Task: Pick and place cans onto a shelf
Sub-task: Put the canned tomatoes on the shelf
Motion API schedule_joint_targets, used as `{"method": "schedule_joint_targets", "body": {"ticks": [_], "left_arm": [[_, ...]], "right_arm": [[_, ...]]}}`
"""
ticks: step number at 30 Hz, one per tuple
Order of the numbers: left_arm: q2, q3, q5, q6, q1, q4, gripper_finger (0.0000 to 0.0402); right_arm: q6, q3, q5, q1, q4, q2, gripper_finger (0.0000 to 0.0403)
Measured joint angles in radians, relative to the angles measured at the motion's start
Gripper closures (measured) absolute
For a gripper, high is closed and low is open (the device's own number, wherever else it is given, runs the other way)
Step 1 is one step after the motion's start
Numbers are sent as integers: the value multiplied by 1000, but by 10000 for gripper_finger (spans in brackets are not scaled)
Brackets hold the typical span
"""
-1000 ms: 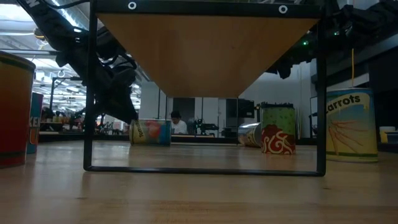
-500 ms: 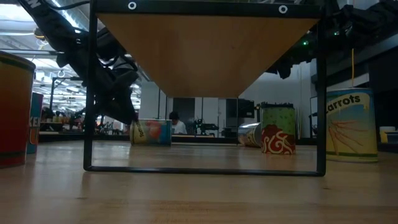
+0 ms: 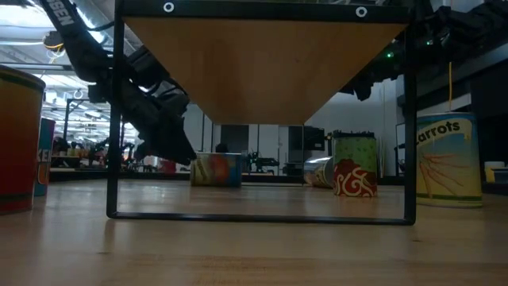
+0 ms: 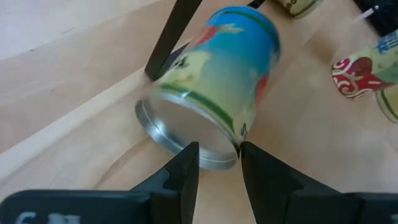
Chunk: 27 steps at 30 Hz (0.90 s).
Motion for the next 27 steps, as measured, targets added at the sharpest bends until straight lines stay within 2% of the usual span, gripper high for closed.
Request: {"method": "schedule_joint_targets", "body": {"ticks": [12,23,27], "left_arm": [[78,0,3,-5,2,60,324],[81,0,-1,24,2,62,396],[81,0,-5,31,2,62,396]], "right_arm": [[0,0,0,0,-1,0,331],[23,0,0,0,-83,0,331],[23,0,0,0,-90,0,331]]}}
